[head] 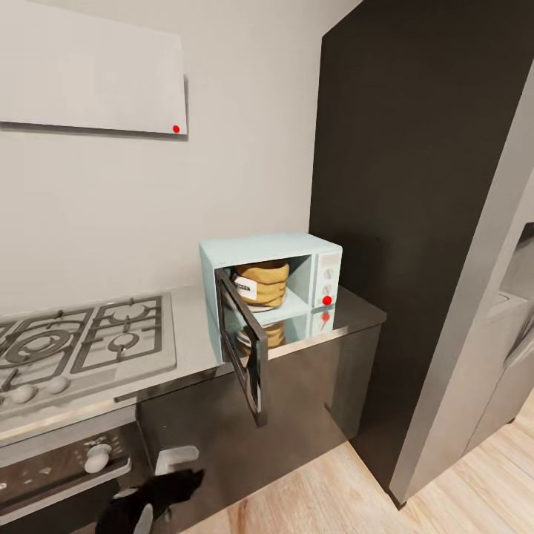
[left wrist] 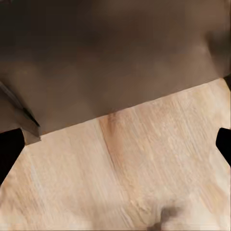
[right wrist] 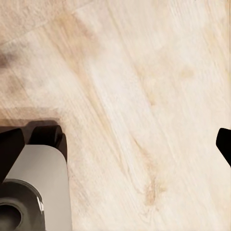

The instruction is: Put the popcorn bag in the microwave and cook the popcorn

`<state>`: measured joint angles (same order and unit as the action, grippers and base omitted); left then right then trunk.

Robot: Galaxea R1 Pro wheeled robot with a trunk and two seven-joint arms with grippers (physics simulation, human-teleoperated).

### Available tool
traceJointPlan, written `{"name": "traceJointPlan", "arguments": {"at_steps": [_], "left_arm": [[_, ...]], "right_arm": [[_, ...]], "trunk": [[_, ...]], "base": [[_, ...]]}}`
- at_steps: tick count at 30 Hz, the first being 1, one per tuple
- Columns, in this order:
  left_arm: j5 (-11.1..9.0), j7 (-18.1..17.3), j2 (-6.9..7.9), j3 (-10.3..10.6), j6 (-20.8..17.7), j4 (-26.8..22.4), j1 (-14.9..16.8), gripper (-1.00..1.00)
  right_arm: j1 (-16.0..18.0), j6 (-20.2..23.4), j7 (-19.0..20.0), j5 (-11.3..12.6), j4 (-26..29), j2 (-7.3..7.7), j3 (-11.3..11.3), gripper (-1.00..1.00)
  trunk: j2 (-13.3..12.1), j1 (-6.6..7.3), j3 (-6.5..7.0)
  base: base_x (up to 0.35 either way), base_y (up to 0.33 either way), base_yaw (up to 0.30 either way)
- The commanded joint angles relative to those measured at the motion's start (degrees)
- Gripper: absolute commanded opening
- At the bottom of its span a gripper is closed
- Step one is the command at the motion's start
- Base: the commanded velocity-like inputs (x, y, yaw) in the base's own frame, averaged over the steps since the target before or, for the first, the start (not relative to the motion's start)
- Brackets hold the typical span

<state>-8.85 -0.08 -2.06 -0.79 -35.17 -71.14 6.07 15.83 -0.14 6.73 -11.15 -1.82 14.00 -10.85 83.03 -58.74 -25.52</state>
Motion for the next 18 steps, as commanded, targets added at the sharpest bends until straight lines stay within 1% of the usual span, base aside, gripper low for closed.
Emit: {"name": "traceJointPlan", "arguments": {"at_steps": [1,2,3,4,6,10,11,12,13,15,16,18], "left_arm": [[-0.3,0.0,0.17,-0.1,-3.0,-5.5,1.6,1.00],[-0.3,0.0,0.36,-0.1,-5.0,-8.2,2.9,1.00],[-0.3,0.0,0.57,-0.2,-6.7,-10.2,5.1,1.00],[-0.3,0.0,1.02,-0.2,-8.0,-11.1,8.4,1.00],[-0.3,-0.1,1.21,-0.2,-8.9,-11.5,12.9,1.00],[-0.4,-0.4,0.99,-0.1,-9.3,-11.7,18.2,1.00],[-0.4,-0.5,0.88,0.0,-9.3,-11.7,18.8,1.00],[-0.5,-0.6,0.47,1.2,-9.2,-11.8,19.3,1.00],[-0.5,-0.4,-0.39,4.4,-8.9,-11.8,19.5,1.00],[-0.4,-0.1,-3.00,8.2,-8.7,-11.8,19.5,1.00],[-0.3,-0.1,-3.95,9.4,-8.7,-11.8,19.5,1.00],[-0.3,-0.1,-4.74,10.4,-8.5,-11.8,19.5,1.00]], "right_arm": [[0.1,0.0,0.1,-0.5,-0.1,0.05,-0.5,1.00],[0.1,0.0,0.1,-0.5,-0.1,0.05,-0.5,1.00],[0.1,0.0,0.1,-0.5,-0.1,0.06,-0.5,1.00],[0.1,0.0,0.1,-0.6,-0.1,0.06,-0.5,1.00],[0.1,-0.1,0.1,-0.6,-0.1,0.06,-0.5,1.00],[0.1,-0.1,0.1,-0.6,-0.1,0.17,-0.5,1.00],[0.1,-0.1,0.1,-0.6,-0.1,0.20,-0.5,1.00],[0.1,-0.1,0.1,-0.6,-0.1,0.23,-0.5,1.00],[0.1,-0.1,0.1,-0.6,-0.1,0.24,-0.4,1.00],[0.1,-0.1,0.1,-0.6,-0.1,0.30,-0.4,1.00],[0.1,-0.1,0.1,-0.6,-0.1,0.31,-0.4,1.00],[0.1,-0.1,0.0,-0.6,-0.1,0.32,-0.4,1.00]], "trunk": [[0.0,0.01,-0.08],[0.0,0.01,-0.08],[0.0,0.01,-0.08],[0.0,0.01,-0.08],[0.0,0.01,-0.08],[0.0,0.01,-0.08],[0.0,0.01,-0.08],[0.0,0.01,-0.08],[0.0,0.01,-0.08],[0.0,0.01,-0.08],[0.0,0.01,-0.08],[0.0,0.01,-0.08]], "base": [[0.000,0.000,0.000],[0.000,0.000,0.000],[0.000,0.000,0.000],[0.000,0.000,0.000],[0.000,0.000,0.000],[0.000,0.000,0.000],[0.000,0.000,0.000],[0.000,0.000,0.000],[0.000,0.000,0.000],[0.000,0.000,0.000],[0.000,0.000,0.000],[0.000,0.000,0.000]]}}
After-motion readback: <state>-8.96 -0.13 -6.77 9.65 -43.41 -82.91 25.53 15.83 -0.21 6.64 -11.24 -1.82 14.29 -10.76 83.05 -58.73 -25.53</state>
